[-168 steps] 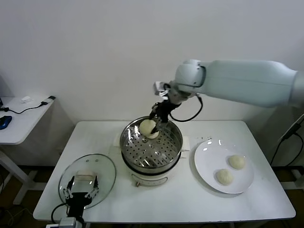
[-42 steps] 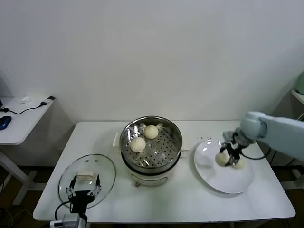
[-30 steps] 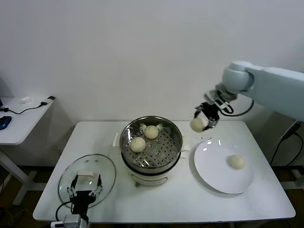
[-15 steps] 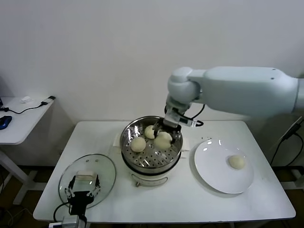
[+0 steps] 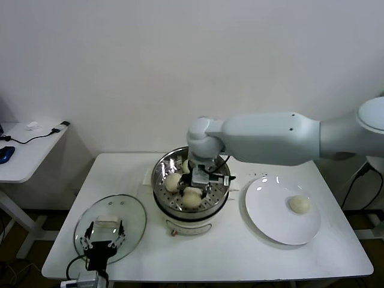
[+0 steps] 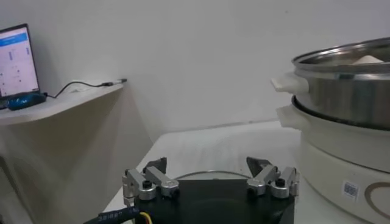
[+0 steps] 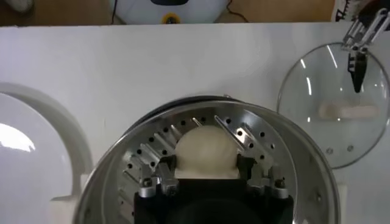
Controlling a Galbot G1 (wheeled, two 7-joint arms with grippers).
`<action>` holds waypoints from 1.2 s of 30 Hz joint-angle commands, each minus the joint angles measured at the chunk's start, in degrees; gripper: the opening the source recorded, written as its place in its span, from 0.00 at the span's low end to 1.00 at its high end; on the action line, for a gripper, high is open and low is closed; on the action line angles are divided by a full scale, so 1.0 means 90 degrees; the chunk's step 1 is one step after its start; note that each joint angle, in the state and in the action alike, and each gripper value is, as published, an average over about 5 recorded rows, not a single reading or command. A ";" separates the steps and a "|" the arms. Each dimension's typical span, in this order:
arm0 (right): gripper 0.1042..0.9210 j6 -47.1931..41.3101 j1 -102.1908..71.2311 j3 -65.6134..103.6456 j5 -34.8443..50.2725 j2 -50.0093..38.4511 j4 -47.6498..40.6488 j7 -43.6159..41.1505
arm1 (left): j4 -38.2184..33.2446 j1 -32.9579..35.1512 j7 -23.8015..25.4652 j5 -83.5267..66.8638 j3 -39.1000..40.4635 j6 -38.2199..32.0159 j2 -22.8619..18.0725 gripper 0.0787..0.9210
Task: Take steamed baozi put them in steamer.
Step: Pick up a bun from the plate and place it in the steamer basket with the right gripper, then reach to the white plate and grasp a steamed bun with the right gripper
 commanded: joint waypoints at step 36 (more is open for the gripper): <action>0.88 -0.2277 0.0612 -0.1246 0.2258 -0.4685 -0.1858 -0.0904 | -0.0209 0.0056 0.0040 -0.0146 -0.0070 -0.0035 0.0074 0.88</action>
